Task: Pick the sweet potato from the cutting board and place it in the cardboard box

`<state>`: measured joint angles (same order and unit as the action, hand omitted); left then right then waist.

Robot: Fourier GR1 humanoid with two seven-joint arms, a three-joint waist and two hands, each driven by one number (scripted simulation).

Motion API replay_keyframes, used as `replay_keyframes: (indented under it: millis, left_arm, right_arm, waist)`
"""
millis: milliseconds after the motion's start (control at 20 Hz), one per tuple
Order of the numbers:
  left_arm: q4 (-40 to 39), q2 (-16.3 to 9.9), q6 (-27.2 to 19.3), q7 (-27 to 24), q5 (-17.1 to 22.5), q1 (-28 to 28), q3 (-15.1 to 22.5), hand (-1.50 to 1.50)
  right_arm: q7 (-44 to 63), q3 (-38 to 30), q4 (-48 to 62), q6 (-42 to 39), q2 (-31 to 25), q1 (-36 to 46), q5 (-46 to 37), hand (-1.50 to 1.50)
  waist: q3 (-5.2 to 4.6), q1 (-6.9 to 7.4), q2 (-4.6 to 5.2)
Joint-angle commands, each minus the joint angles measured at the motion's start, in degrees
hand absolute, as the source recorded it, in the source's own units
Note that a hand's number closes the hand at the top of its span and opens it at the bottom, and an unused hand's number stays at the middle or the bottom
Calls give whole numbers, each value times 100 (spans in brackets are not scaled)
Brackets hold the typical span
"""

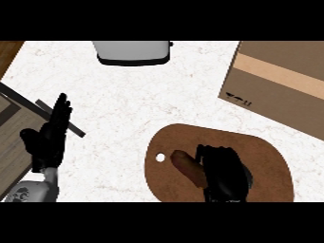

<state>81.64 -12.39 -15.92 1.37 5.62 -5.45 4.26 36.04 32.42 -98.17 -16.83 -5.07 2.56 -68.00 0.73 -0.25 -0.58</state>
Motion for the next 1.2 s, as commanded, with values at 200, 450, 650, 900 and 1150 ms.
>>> replay_keyframes:
  millis: [200,450,650,900,1150]
  left_arm:
    - [-660,-47,79,-8,-28,4,-222,0]
    - [-565,-98,38,-54,-67,134,-281,0]
    - [-442,-255,231,91,85,97,-408,0]
    - [-375,-104,188,96,59,182,-341,0]
    - [-450,98,36,93,-179,183,-101,0]
  right_arm:
    - [-116,56,-1193,-419,-210,9,66,150]
    - [67,-225,-2762,-844,-330,98,229,150]
    - [490,-688,-3696,-1512,-205,435,449,150]
    - [869,-1358,-4039,-2107,-89,1025,649,150]
    - [107,-2893,-3253,-2170,-589,1872,1141,150]
  waist:
    - [-77,-28,52]
    - [-79,-71,41]
    - [-80,-42,43]
    - [-77,6,53]
    - [-71,31,76]
